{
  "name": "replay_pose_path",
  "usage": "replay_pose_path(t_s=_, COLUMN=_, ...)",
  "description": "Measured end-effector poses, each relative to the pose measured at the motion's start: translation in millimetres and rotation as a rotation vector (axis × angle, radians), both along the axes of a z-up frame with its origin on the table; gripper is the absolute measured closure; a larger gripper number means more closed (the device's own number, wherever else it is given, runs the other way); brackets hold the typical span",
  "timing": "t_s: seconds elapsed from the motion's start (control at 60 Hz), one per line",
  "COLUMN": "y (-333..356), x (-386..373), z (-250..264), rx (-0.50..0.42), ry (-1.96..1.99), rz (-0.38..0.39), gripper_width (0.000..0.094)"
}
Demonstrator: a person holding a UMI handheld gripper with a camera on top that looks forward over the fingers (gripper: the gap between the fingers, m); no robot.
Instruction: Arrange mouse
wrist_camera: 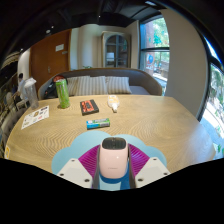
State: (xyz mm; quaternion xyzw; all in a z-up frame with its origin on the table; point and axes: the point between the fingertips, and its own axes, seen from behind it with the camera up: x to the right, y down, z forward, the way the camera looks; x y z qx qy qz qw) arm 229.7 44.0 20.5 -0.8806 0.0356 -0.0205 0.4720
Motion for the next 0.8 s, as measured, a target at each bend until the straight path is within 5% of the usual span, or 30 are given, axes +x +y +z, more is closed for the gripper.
replay_pose_path(t_s=0.333, y=-10.4, x=3.5, z=-28.5, rx=-0.069, ry=0.019, rz=-0.010, gripper_width=0.0382)
replay_pose_path(t_s=0.433, y=-14.9, x=-0.5, z=-21.4, rx=-0.051, ry=0.035, rz=-0.006, gripper_width=0.0072)
replay_pose_path(t_s=0.8, y=-93.8, x=-45.3, z=29.0, rx=0.039, ry=0.015, rz=0.036, gripper_width=0.0086)
